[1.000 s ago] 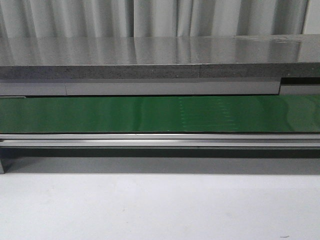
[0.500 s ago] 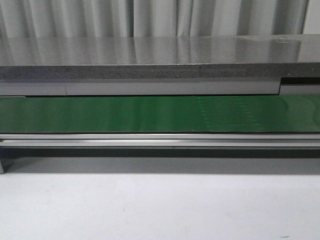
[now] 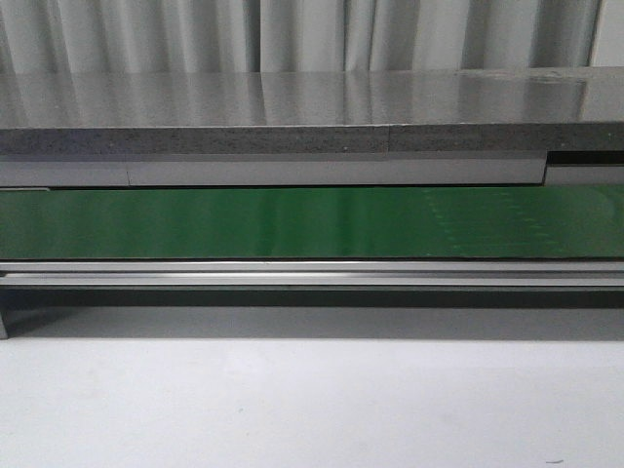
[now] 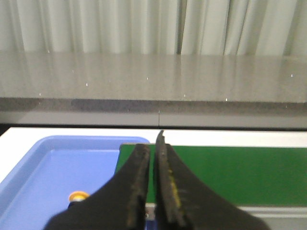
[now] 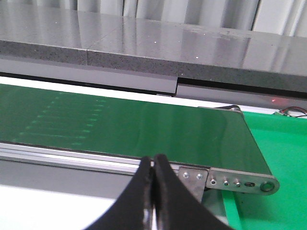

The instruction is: Move button from left to right

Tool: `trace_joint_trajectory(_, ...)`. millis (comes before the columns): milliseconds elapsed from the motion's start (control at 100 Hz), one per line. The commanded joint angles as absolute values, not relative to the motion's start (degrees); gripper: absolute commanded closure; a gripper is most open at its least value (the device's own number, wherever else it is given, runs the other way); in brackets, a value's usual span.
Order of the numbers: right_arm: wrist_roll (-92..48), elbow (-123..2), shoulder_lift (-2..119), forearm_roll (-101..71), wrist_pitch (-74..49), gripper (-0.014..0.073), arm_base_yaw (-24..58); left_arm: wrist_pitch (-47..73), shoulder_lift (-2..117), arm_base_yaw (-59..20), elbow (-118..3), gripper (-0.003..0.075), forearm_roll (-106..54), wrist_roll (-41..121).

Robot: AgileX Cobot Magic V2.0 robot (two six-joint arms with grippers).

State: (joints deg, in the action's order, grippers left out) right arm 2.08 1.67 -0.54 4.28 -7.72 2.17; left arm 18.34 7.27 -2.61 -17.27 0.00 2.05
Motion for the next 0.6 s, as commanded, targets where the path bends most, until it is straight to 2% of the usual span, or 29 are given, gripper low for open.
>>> trace_joint_trajectory(0,1.5,1.7,-1.5,5.0,-2.7,0.0662,2.1,24.5,13.6,-3.1,-25.6,0.0715,0.5,1.3)
trace_joint_trajectory(110,1.5,1.7,-1.5,5.0,-2.7,0.0662,2.1,36.7,21.1,-3.1,-33.5,0.0715,0.5,1.3)
trace_joint_trajectory(230,1.5,1.7,-1.5,5.0,-2.7,0.0662,2.1,44.0,27.8,-3.1,-39.5,0.0715,0.0,1.3)
trace_joint_trajectory(590,1.5,1.7,-1.5,5.0,-2.7,0.0662,2.1,46.0,35.5,-3.1,-41.8,0.0715,0.0,1.3)
